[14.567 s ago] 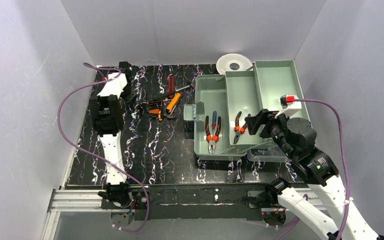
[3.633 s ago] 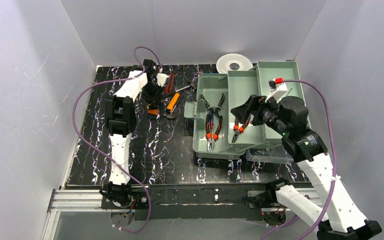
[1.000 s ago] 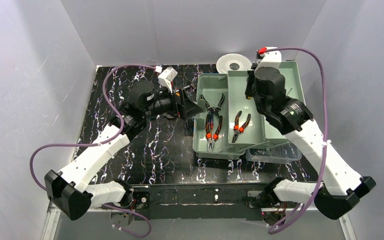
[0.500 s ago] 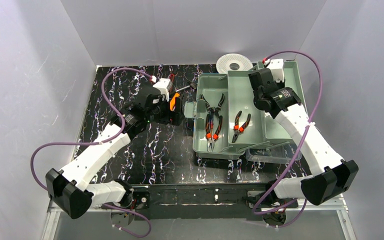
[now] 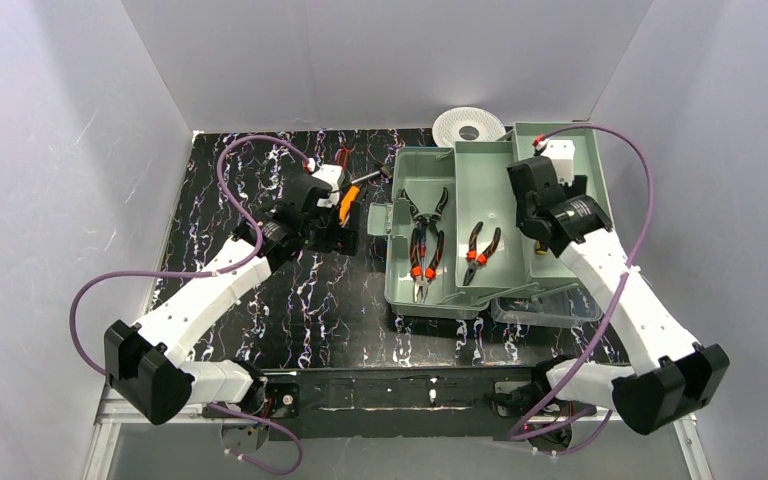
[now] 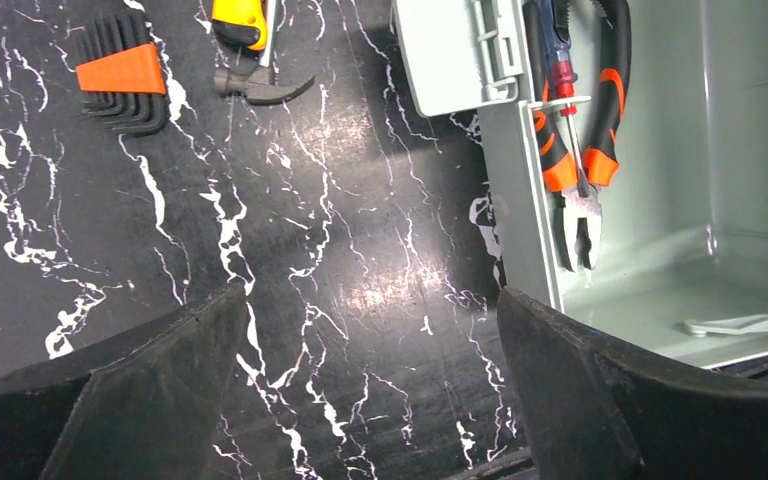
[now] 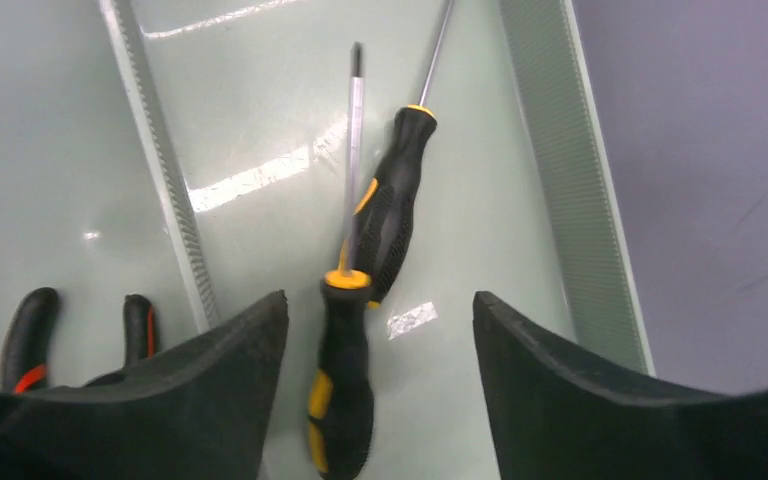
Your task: Pack the tool kit
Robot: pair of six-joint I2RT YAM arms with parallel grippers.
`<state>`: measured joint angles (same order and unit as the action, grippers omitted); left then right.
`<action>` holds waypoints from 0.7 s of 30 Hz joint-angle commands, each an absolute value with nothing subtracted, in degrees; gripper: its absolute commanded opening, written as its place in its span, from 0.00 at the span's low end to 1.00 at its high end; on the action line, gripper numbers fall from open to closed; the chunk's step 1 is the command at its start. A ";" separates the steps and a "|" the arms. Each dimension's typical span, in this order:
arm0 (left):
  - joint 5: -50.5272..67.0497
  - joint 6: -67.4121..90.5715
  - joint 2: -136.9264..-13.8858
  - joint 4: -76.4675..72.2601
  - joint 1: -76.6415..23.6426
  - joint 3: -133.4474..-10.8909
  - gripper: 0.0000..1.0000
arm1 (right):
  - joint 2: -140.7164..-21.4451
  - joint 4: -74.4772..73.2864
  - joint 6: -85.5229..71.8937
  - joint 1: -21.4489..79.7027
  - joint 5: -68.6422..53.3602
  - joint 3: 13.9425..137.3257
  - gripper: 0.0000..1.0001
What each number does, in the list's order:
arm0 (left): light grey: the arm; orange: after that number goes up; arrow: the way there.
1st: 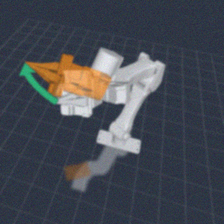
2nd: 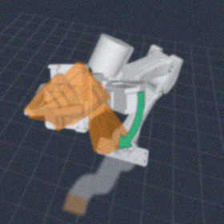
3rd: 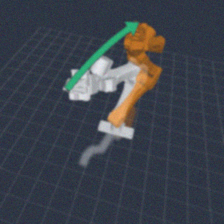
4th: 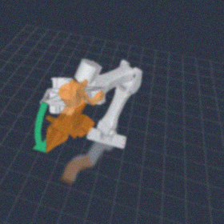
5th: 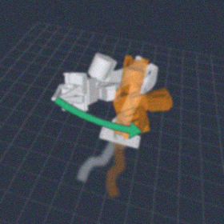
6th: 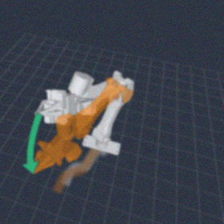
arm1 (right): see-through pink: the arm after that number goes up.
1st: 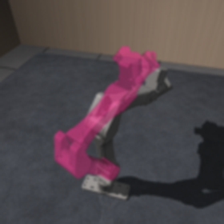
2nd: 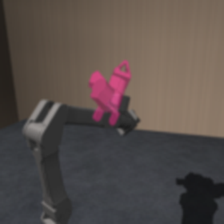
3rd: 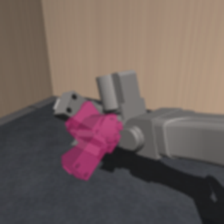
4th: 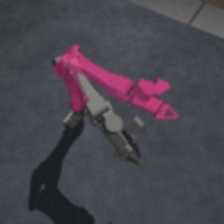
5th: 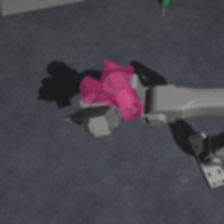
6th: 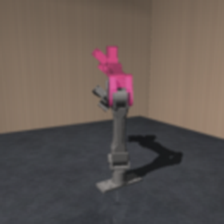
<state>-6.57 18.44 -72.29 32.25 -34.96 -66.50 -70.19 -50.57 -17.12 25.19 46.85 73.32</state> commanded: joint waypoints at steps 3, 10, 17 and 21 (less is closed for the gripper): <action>-11.29 15.55 -74.96 33.32 -34.80 -69.10 0.98 | -64.20 -43.91 -18.20 25.04 44.33 71.36 0.82; -13.16 14.72 -80.14 33.58 -34.23 -71.97 0.98 | -52.47 -32.25 -16.33 25.05 28.09 65.78 0.86; -8.17 12.19 -89.20 29.57 -29.55 -75.86 0.98 | -45.16 -18.47 -16.25 25.04 9.60 57.81 0.88; 0.71 14.66 -95.97 31.92 -24.45 -80.53 0.98 | -45.35 -17.72 -16.22 25.06 6.19 57.62 0.88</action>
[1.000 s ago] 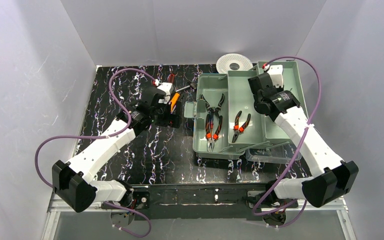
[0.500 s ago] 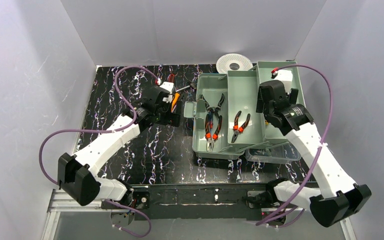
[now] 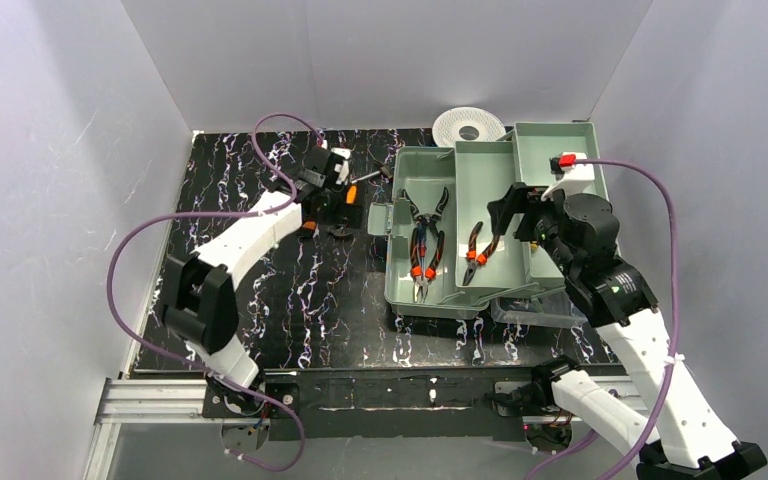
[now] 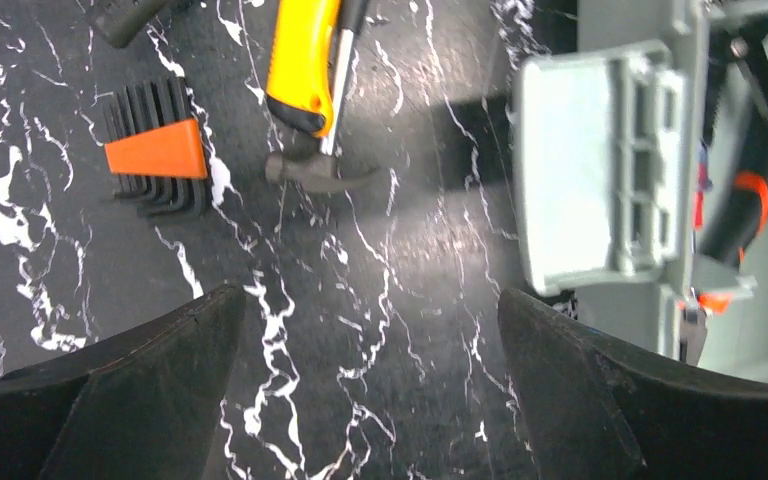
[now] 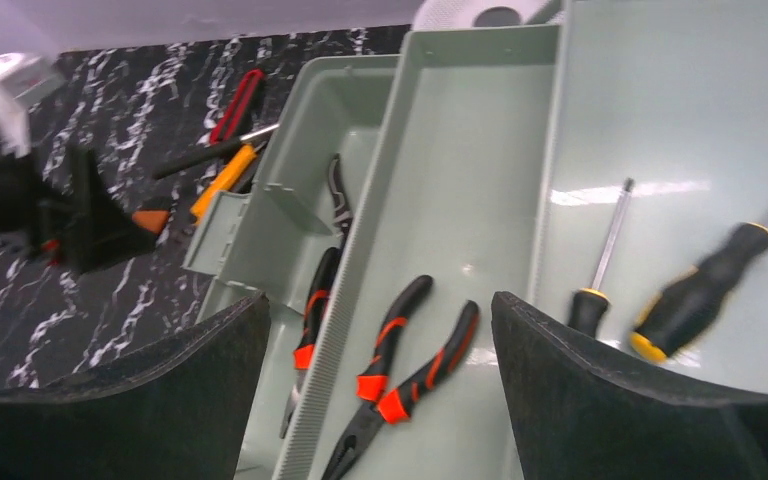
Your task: Pack the tool kit
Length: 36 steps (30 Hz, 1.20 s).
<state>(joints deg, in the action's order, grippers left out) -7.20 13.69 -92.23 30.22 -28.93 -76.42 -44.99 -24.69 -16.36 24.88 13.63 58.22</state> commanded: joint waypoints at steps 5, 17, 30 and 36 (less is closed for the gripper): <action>1.20 14.02 -101.74 33.70 -23.20 -83.91 0.98 | -45.07 -17.25 -15.38 25.05 4.80 57.19 0.88; -4.74 15.86 -109.57 30.51 -23.03 -85.24 0.95 | -46.28 -15.64 -21.26 25.05 -6.51 55.55 0.84; -6.40 13.19 -117.12 31.62 -22.51 -92.33 0.80 | -46.15 -15.82 -22.32 25.14 -8.49 55.66 0.82; -3.23 13.04 -121.14 32.95 -20.08 -96.69 0.69 | -46.38 -15.91 -22.24 25.14 -8.05 55.85 0.82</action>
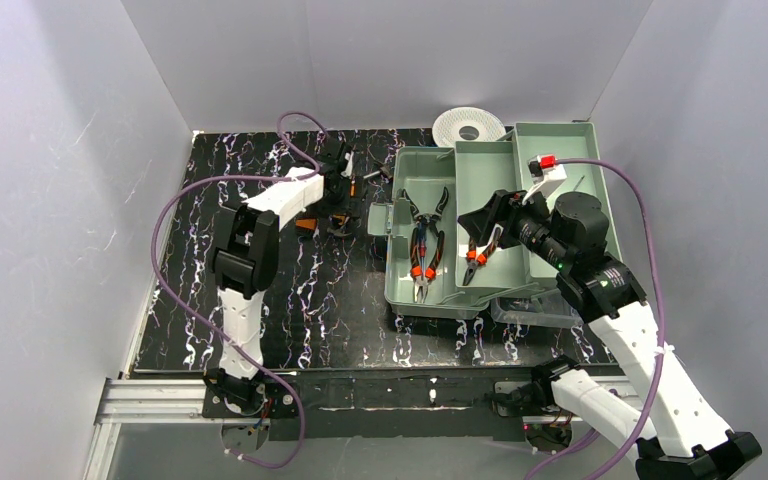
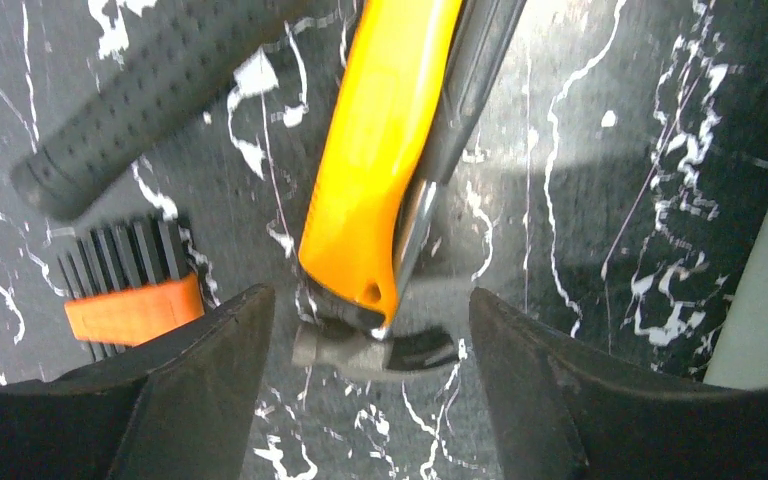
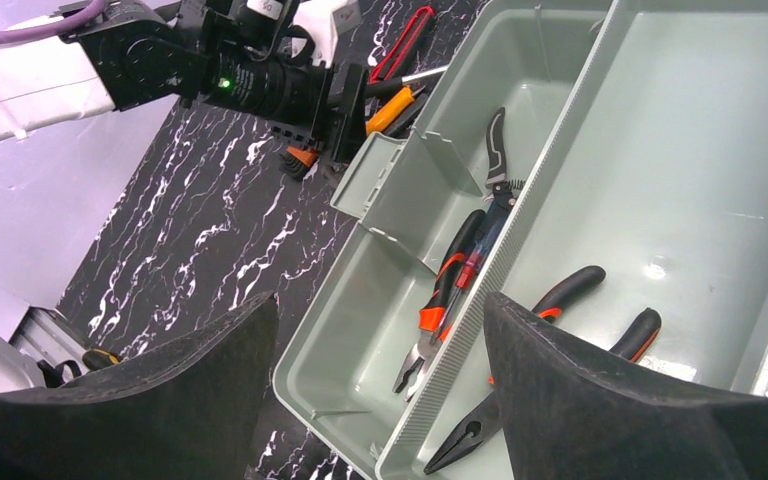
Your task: Pack the tool kit
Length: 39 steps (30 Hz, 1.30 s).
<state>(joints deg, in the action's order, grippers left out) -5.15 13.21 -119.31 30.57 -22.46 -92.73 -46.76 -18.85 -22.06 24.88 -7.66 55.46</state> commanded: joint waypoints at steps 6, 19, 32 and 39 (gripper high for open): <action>6.20 16.62 -122.86 30.55 -16.75 -97.20 0.62 | -47.85 -15.63 -22.67 25.13 -9.29 55.91 0.81; 9.21 17.40 -125.61 29.79 -15.49 -98.58 0.48 | -48.88 -15.29 -22.92 25.14 -9.67 55.95 0.80; 21.06 17.57 -109.20 36.05 -16.42 -93.53 0.00 | -51.07 -14.78 -24.93 25.14 -13.61 57.05 0.79; 14.18 14.41 -101.07 38.73 -17.93 -87.07 0.44 | -52.29 -12.52 -28.14 25.14 -16.91 56.79 0.79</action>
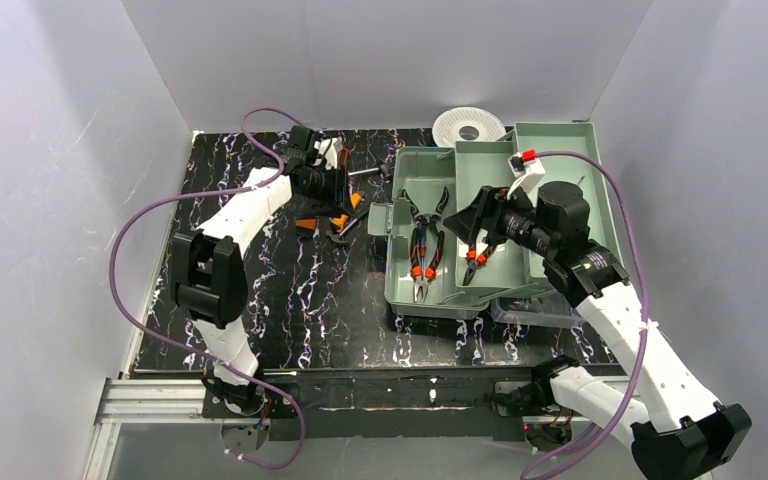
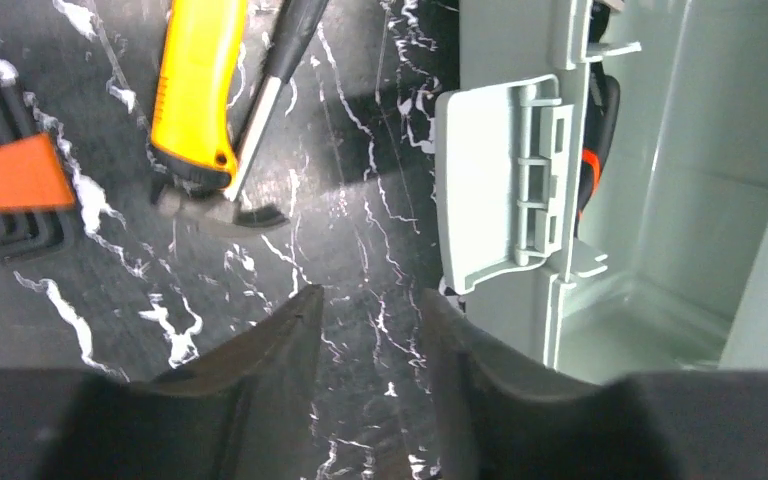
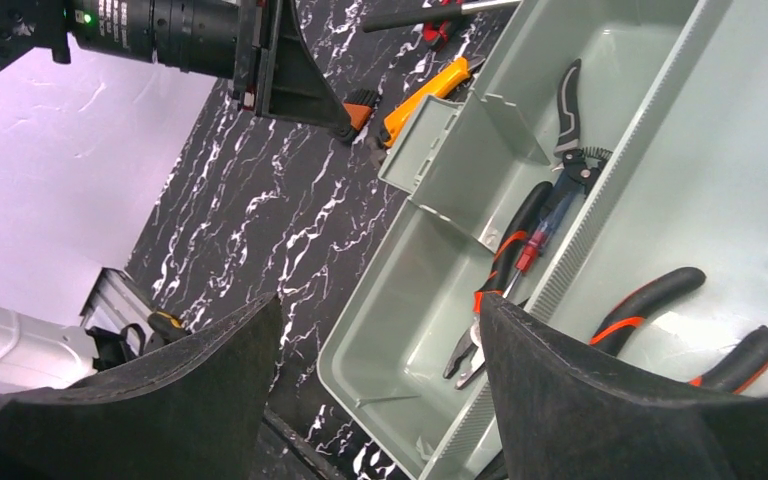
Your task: Pack the tool kit
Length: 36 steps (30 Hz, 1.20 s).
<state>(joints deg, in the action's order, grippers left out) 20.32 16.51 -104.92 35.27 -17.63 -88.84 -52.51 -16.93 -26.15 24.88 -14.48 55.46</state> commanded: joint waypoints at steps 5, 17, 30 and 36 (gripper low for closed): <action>9.10 15.13 -103.47 37.81 -19.07 -88.27 0.80 | -52.38 -12.99 -28.14 25.14 -17.41 57.39 0.79; -6.65 8.90 -118.53 36.19 -19.39 -96.90 0.78 | -52.42 -15.99 -26.33 25.13 -17.08 60.29 0.79; -2.89 9.71 -126.14 32.33 -19.34 -98.45 0.53 | -51.21 -16.43 -26.55 25.13 -16.35 59.36 0.79; -1.56 9.00 -127.46 32.36 -19.34 -98.68 0.26 | -51.15 -16.44 -26.54 25.14 -16.44 59.20 0.79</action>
<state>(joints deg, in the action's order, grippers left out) -3.40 9.45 -125.45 31.55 -19.25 -98.10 -52.14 -17.04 -26.94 24.88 -16.53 57.65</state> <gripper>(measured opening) 0.377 0.791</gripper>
